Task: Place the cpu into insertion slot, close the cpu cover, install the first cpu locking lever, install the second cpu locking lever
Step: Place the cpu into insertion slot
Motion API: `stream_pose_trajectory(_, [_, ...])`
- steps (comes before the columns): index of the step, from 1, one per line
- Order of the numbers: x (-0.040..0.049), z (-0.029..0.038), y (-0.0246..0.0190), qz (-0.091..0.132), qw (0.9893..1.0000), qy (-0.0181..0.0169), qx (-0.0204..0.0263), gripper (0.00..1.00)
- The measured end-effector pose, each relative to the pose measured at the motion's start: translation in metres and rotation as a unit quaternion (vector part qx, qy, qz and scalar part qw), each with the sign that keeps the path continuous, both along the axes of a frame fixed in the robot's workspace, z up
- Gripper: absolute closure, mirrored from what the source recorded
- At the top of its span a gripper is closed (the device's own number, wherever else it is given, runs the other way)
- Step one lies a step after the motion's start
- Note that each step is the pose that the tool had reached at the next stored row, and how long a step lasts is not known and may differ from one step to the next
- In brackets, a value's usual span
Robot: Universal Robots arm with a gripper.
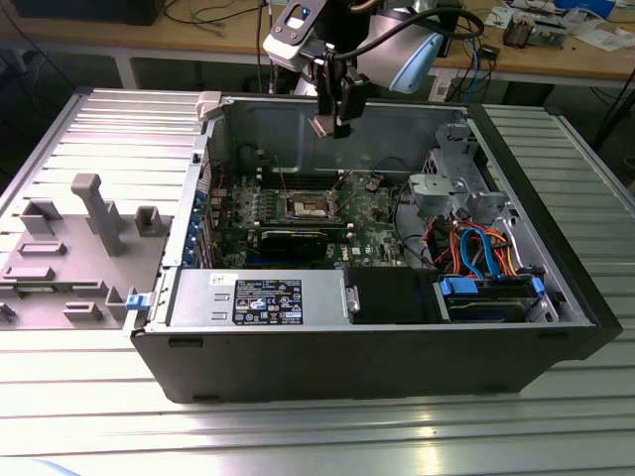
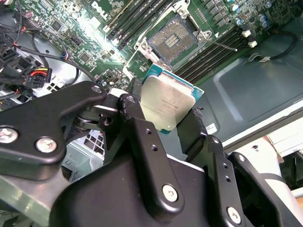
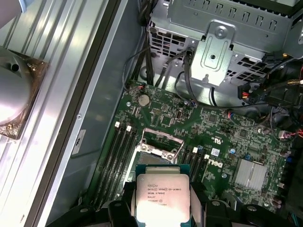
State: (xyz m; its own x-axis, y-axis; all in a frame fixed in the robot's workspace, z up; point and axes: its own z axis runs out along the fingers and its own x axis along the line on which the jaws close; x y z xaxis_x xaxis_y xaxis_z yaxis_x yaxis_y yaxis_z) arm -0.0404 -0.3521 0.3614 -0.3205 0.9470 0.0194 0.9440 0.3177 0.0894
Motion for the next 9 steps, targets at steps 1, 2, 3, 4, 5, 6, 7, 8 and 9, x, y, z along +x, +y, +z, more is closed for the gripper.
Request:
stream_pose_trajectory(1, [0.0,0.0,0.0,0.0,1.0,0.0,0.0,0.46])
stream_pose_trajectory(2, [0.0,0.0,0.0,-0.001,1.0,0.0,0.0,0.46])
stream_pose_trajectory(3, [0.0,0.0,0.0,-0.001,1.0,0.0,0.0,0.46])
stream_pose_trajectory(4, [0.0,0.0,0.0,-0.002,1.0,0.0,0.0,0.46])
stream_pose_trajectory(5, [0.0,0.0,0.0,-0.002,1.0,0.0,0.0,0.46])
stream_pose_trajectory(6, [0.0,0.0,0.0,-0.002,1.0,0.0,0.0,0.46])
stream_pose_trajectory(7, [0.0,-0.0001,0.0,-0.003,1.0,0.0,0.0,0.46])
stream_pose_trajectory(8, [0.0,-0.0001,0.0,-0.003,1.0,0.0,0.0,0.46])
stream_pose_trajectory(9, [0.0,-0.0003,0.0,-0.003,1.0,0.0,0.0,0.46])
